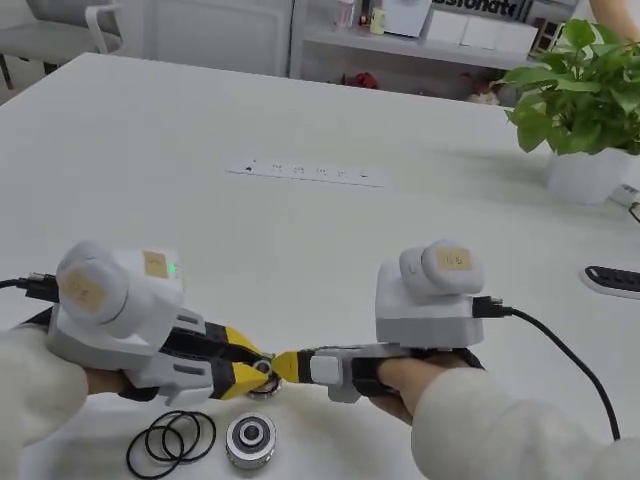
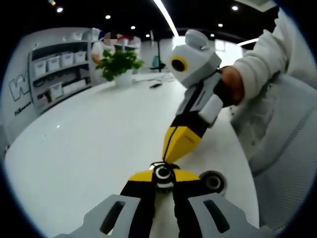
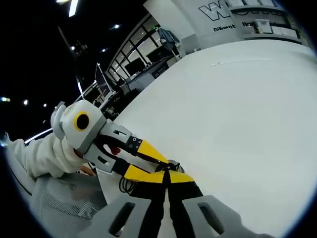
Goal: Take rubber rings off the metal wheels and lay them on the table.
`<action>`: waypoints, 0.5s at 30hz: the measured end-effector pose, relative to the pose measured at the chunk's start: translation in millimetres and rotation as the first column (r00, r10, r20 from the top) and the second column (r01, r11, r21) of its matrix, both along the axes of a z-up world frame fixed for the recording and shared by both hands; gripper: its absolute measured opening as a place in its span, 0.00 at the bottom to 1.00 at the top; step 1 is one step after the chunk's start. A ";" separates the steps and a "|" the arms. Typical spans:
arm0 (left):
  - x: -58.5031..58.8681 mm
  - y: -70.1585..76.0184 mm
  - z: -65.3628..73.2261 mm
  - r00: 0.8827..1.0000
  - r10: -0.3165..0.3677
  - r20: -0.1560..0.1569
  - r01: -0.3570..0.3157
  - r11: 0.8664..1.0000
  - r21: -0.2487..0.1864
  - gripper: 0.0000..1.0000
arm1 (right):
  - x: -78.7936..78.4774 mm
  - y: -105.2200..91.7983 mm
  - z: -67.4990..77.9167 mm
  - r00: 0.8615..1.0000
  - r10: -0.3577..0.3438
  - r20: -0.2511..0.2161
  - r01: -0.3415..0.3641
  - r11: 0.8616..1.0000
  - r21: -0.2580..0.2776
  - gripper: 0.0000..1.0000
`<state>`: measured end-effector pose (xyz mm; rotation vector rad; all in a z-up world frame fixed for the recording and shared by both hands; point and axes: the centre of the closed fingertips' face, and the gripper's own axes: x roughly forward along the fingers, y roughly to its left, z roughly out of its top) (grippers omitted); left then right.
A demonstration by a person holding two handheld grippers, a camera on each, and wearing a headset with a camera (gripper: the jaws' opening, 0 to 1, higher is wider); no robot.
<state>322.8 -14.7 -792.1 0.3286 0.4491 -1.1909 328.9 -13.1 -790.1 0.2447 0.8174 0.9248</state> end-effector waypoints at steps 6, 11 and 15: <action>0.6 0.2 -0.3 1.000 0.001 -0.001 -0.001 1.000 0.002 0.13 | -0.4 0.8 1.5 1.000 0.009 0.011 -0.009 1.000 -0.006 0.00; 0.8 0.3 -0.4 1.000 0.002 -0.003 -0.002 1.000 0.001 0.13 | -1.1 1.7 2.3 1.000 0.019 0.018 -0.019 1.000 -0.008 0.00; 0.9 0.1 -0.2 1.000 0.004 -0.002 -0.004 1.000 0.001 0.13 | -3.0 5.9 6.3 0.999 0.035 0.022 -0.035 0.999 0.011 0.00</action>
